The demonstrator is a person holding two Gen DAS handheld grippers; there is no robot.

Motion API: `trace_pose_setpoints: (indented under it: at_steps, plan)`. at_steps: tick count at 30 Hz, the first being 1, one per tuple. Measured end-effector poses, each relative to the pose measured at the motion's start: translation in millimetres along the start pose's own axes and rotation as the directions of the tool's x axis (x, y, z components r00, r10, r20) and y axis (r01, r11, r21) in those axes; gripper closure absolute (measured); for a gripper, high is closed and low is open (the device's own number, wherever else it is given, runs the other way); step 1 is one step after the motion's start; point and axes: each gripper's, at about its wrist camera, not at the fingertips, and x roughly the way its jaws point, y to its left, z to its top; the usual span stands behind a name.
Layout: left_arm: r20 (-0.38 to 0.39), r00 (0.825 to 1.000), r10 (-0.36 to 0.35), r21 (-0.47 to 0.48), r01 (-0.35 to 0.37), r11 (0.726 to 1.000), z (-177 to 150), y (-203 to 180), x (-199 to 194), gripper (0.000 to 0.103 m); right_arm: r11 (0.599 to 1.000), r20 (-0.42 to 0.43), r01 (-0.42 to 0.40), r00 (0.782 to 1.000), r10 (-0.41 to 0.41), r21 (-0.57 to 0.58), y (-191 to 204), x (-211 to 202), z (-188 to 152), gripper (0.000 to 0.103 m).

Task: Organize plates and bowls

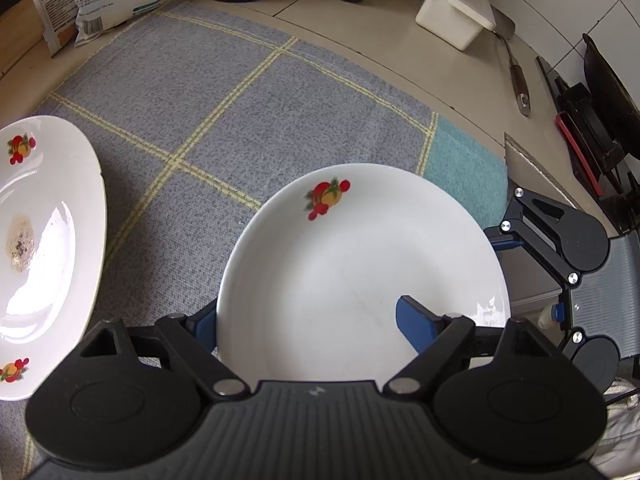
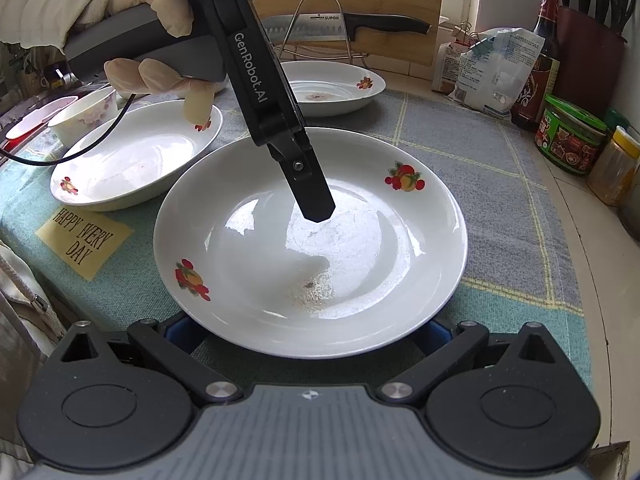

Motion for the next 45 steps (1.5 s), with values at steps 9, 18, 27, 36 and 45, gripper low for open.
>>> trace_pose_setpoints:
  at_steps: [9, 18, 27, 36, 45]
  plan:
    - [0.010, 1.000, -0.002, 0.000, 0.002, 1.000, 0.1, -1.0, -2.2, 0.017, 1.000, -0.016, 0.004, 1.000, -0.004, -0.004, 1.6, -0.2, 1.7, 0.000]
    - [0.040, 0.999, -0.002, -0.019, 0.002, 1.000, 9.3, -0.8, -9.5, 0.017, 1.000, -0.015, 0.004, 1.000, -0.004, -0.015, -4.8, -3.4, 7.3, 0.000]
    - [0.076, 0.997, 0.013, -0.039, -0.010, 0.999, 33.0, 2.4, -13.6, 0.017, 0.999, -0.005, 0.005, 1.000, -0.006, -0.035, -25.7, -2.1, 19.4, 0.000]
    - [0.113, 0.993, 0.032, -0.062, -0.025, 0.998, 64.8, 12.2, -10.6, 0.018, 0.998, 0.006, 0.005, 1.000, -0.005, -0.057, -60.1, 5.3, 32.5, 0.000]
    - [0.142, 0.988, 0.053, -0.074, -0.043, 0.996, 97.4, 28.0, 0.5, 0.019, 0.997, 0.016, 0.009, 1.000, -0.008, -0.074, -98.2, 18.6, 46.4, 0.000]
